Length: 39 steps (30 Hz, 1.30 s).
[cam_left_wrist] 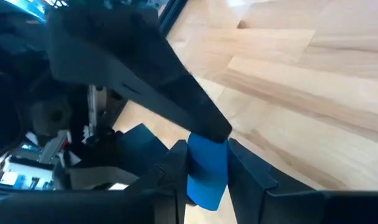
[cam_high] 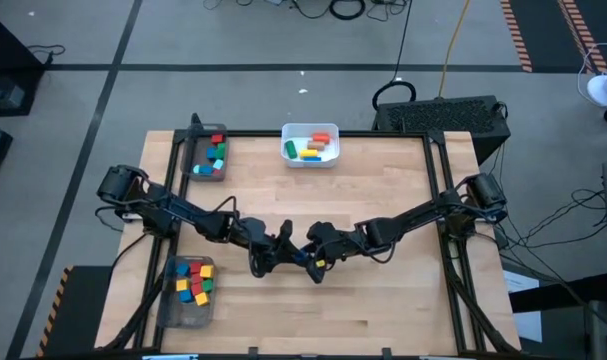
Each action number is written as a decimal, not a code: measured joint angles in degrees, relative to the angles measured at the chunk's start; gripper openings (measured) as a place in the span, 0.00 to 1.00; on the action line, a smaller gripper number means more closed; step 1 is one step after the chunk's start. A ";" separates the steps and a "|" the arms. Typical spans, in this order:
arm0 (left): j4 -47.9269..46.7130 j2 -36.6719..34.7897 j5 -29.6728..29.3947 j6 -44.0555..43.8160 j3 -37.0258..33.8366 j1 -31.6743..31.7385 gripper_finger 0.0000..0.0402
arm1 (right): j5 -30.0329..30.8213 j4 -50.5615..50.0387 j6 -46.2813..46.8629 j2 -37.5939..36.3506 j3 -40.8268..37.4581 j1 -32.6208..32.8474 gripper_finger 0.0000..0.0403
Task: Sort blocks by size
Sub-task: Put the dark blue semicircle block into the top black bin
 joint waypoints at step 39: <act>-34.05 -30.66 -44.59 -33.80 -7.75 23.98 0.21 | 34.73 -32.63 17.28 -14.57 0.07 16.39 0.53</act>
